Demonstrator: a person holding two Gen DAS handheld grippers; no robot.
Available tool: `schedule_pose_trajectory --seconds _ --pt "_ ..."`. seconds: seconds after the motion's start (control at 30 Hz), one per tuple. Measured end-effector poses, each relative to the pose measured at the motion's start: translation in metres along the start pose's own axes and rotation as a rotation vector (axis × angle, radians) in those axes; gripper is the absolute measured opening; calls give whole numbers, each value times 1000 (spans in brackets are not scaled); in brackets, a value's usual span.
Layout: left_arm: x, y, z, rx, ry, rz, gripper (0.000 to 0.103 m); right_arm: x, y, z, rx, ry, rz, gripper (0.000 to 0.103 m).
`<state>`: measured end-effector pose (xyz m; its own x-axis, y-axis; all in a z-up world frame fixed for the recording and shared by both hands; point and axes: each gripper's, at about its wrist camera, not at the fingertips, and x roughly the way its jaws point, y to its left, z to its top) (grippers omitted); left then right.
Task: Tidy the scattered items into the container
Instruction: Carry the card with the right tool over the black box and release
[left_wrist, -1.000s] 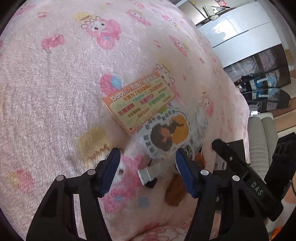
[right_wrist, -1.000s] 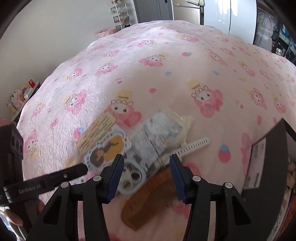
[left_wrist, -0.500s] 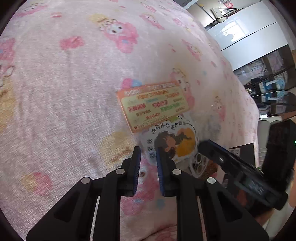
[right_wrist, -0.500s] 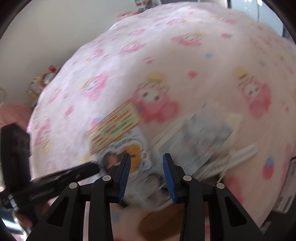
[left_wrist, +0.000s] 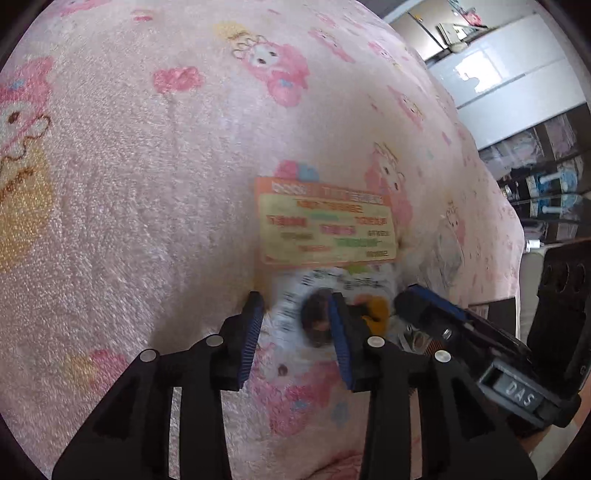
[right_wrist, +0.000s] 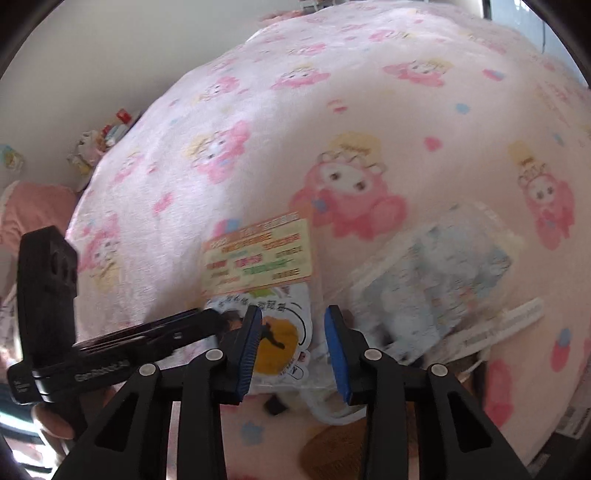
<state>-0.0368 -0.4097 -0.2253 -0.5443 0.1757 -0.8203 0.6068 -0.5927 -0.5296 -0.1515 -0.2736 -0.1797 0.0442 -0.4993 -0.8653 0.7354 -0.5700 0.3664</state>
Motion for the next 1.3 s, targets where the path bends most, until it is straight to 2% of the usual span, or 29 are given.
schedule_pose_trajectory --seconds 0.03,0.07,0.1,0.17,0.27,0.4,0.47,0.67,0.8,0.93,1.03,1.17,1.3 --pt "-4 -4 -2 20 -8 19 30 -1 2 -3 5 14 33 31" --pt "-8 -8 -5 38 -13 33 21 -4 7 -7 -8 4 21 30" --pt "-12 -12 -7 55 -14 32 20 -8 10 -11 -24 -2 -9 29" --pt "-25 -15 -13 72 -22 11 20 -20 10 -22 -17 -14 -28 26" --pt "-39 -27 -24 107 -22 -13 20 -44 5 -35 24 -51 0 26" --pt "-51 -56 -38 164 -11 -42 20 -81 1 -58 60 -120 -6 26" --pt "-54 -74 -45 189 5 -79 20 -102 -3 -72 87 -160 -23 26" --pt "-65 -162 -86 357 18 -167 20 -189 -38 -125 223 -311 -73 26" --pt "-64 -226 -123 475 30 -227 20 -249 -67 -164 277 -401 -144 26" --pt "-48 -294 -166 576 72 -290 20 -297 -107 -203 337 -436 -242 26" --pt "-23 -336 -190 621 117 -305 20 -317 -144 -231 381 -436 -294 26" --pt "16 -375 -216 663 191 -277 20 -325 -199 -259 452 -416 -338 26" --pt "55 -392 -234 690 244 -220 20 -322 -244 -281 546 -417 -320 26"
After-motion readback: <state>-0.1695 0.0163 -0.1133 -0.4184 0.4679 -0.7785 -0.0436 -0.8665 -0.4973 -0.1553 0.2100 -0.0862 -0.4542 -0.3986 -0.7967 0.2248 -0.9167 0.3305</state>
